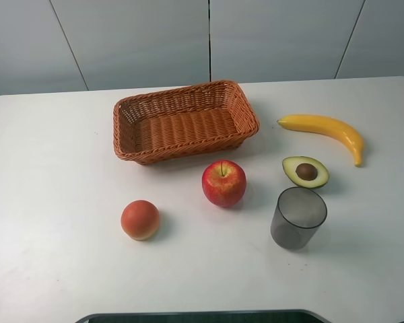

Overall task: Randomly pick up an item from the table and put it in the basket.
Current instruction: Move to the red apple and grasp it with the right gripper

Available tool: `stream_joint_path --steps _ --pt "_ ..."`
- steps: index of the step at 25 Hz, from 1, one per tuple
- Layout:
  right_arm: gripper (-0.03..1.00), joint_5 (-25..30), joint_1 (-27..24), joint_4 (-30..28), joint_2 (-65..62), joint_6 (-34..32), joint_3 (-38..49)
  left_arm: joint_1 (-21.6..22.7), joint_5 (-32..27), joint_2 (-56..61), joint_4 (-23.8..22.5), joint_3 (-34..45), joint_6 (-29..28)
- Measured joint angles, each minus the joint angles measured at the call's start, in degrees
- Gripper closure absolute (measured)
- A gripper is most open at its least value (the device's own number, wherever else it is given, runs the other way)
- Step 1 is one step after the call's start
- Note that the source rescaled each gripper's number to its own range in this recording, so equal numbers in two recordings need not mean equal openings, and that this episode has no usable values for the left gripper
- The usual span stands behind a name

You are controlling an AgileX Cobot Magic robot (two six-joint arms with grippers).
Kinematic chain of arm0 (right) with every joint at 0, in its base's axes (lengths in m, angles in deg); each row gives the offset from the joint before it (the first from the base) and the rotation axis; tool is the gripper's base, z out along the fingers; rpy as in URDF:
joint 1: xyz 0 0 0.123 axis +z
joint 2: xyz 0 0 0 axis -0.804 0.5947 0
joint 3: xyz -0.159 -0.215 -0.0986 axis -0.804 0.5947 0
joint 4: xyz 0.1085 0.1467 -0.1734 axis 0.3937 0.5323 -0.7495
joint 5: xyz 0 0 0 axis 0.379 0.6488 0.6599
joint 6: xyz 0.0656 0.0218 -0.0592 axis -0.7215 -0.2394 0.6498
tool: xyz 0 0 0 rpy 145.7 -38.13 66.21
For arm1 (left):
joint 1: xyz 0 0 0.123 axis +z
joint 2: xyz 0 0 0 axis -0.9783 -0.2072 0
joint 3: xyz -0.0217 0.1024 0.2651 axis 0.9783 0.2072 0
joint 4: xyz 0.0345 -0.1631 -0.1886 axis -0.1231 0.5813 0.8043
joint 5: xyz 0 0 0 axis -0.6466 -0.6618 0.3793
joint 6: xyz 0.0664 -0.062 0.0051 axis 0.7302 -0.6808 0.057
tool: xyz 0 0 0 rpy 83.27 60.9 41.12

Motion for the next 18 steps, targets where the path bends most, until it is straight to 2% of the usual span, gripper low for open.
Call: stream_joint_path --steps 18 --pt "-0.03 0.0 0.0 0.0 0.0 0.0 0.0 0.0 0.0 0.0 0.0 0.0 0.0"
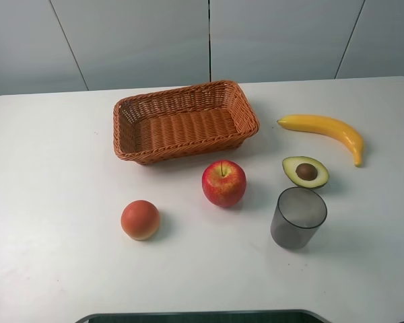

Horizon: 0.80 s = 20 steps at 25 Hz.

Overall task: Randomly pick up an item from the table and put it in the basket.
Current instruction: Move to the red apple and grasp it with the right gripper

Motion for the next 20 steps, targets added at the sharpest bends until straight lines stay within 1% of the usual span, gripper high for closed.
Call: stream_joint_path --steps 20 --pt "-0.03 0.0 0.12 0.0 0.0 0.0 0.0 0.0 0.0 0.0 0.0 0.0 0.0"
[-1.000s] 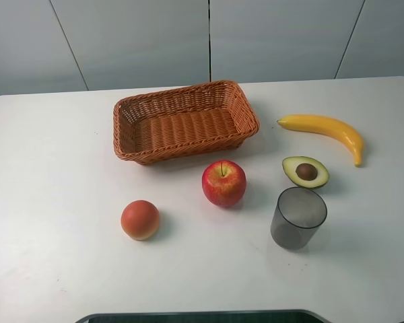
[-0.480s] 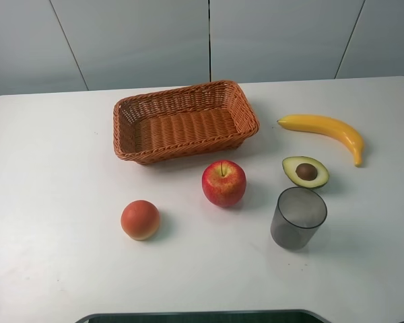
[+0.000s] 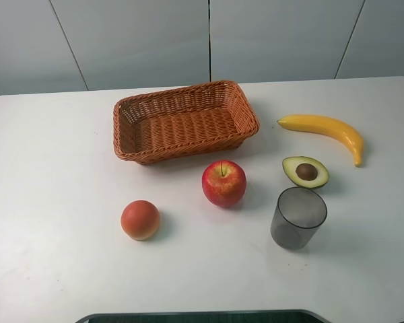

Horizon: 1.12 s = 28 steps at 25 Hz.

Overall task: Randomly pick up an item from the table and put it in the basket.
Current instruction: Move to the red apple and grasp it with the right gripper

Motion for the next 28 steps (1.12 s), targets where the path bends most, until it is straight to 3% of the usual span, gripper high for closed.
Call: stream_joint_path --steps 7,15,21,28 --pt "-0.03 0.36 0.37 -0.11 2.1 -0.12 0.0 0.0 0.0 0.0 0.0 0.0 0.0" --pt "-0.03 -2.02 1.48 -0.22 23.88 2.05 -7.91 0.0 0.0 0.0 0.0 0.0 0.0" --pt "-0.03 -2.74 12.66 -0.81 38.8 3.89 -15.77 0.0 0.0 0.0 0.0 0.0 0.0" --pt "-0.03 -3.1 33.76 -5.97 49.89 4.24 -18.73 0.0 0.0 0.0 0.0 0.0 0.0"
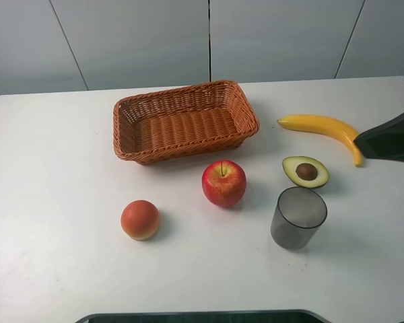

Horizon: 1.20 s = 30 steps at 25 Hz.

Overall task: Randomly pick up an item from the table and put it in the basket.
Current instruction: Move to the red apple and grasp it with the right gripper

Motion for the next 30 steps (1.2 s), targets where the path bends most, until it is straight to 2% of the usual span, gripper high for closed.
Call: stream_joint_path --steps 5,10,18,24,30 --pt "-0.03 -0.48 9.69 -4.83 6.27 0.11 -0.09 0.0 0.0 0.0 0.0 0.0 0.1" --pt "-0.03 -3.61 14.03 -7.77 13.59 0.11 -0.09 0.0 0.0 0.0 0.0 0.0 0.2" --pt "-0.03 -8.24 15.25 -8.87 26.45 3.65 -0.39 0.0 0.0 0.0 0.0 0.0 0.2" --pt "-0.03 -9.29 15.25 -7.21 35.73 6.45 -7.37 0.0 0.0 0.0 0.0 0.0 0.2" --pt "-0.03 -9.89 13.27 0.07 44.32 11.14 -16.76 0.0 0.0 0.0 0.0 0.0 0.2"
